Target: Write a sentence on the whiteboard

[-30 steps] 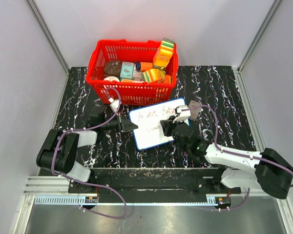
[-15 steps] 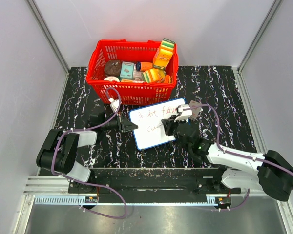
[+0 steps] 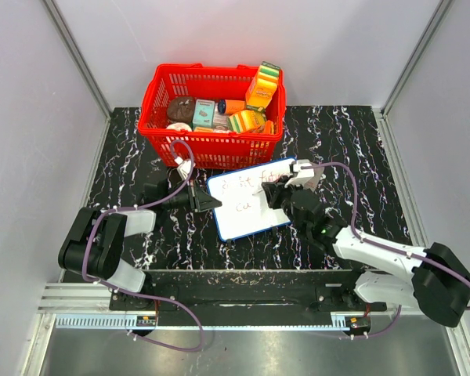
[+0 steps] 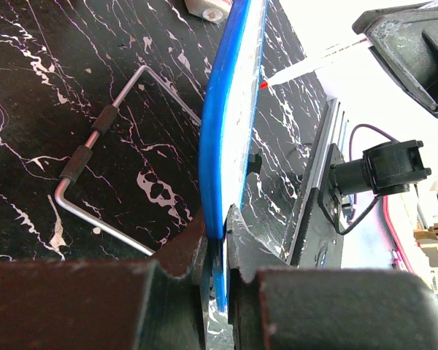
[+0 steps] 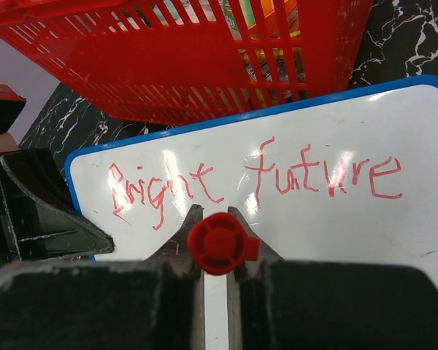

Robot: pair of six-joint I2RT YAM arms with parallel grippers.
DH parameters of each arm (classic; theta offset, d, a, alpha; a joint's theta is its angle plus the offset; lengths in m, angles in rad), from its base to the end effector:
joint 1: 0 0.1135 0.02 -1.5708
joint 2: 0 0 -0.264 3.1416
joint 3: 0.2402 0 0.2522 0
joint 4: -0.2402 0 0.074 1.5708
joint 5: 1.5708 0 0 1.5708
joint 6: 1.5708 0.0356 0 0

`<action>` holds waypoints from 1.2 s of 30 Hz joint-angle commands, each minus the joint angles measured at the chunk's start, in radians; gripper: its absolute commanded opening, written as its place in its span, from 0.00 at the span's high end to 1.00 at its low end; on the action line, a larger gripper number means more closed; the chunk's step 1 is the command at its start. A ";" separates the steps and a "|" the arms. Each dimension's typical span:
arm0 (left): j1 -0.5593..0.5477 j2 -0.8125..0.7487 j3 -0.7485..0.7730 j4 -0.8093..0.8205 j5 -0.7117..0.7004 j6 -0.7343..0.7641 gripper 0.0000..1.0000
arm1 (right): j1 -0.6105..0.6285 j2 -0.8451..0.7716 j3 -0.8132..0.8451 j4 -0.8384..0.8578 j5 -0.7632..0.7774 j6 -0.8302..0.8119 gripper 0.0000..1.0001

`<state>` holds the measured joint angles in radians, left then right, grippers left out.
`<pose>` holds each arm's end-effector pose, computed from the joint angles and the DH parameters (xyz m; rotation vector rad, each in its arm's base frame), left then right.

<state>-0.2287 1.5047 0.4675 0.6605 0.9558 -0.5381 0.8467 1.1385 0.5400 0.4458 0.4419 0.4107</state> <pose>0.2532 -0.0888 0.1618 0.3740 2.0111 -1.4175 0.1774 0.1776 0.2486 -0.0481 1.7393 0.5516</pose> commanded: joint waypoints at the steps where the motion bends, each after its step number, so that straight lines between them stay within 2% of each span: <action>1: -0.017 -0.001 0.011 -0.044 -0.101 0.107 1.00 | -0.009 0.017 0.055 0.057 -0.034 -0.019 1.00; 13: -0.015 -0.001 0.011 -0.045 -0.100 0.109 1.00 | -0.009 0.070 0.048 0.057 -0.038 -0.018 1.00; 36: -0.018 -0.001 0.014 -0.048 -0.104 0.112 1.00 | -0.009 0.027 -0.048 0.030 -0.083 0.036 1.00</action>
<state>-0.2298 1.5047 0.4717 0.6460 0.9531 -0.5316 0.8440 1.1755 0.5140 0.4828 0.3706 0.4362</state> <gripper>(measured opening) 0.119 0.118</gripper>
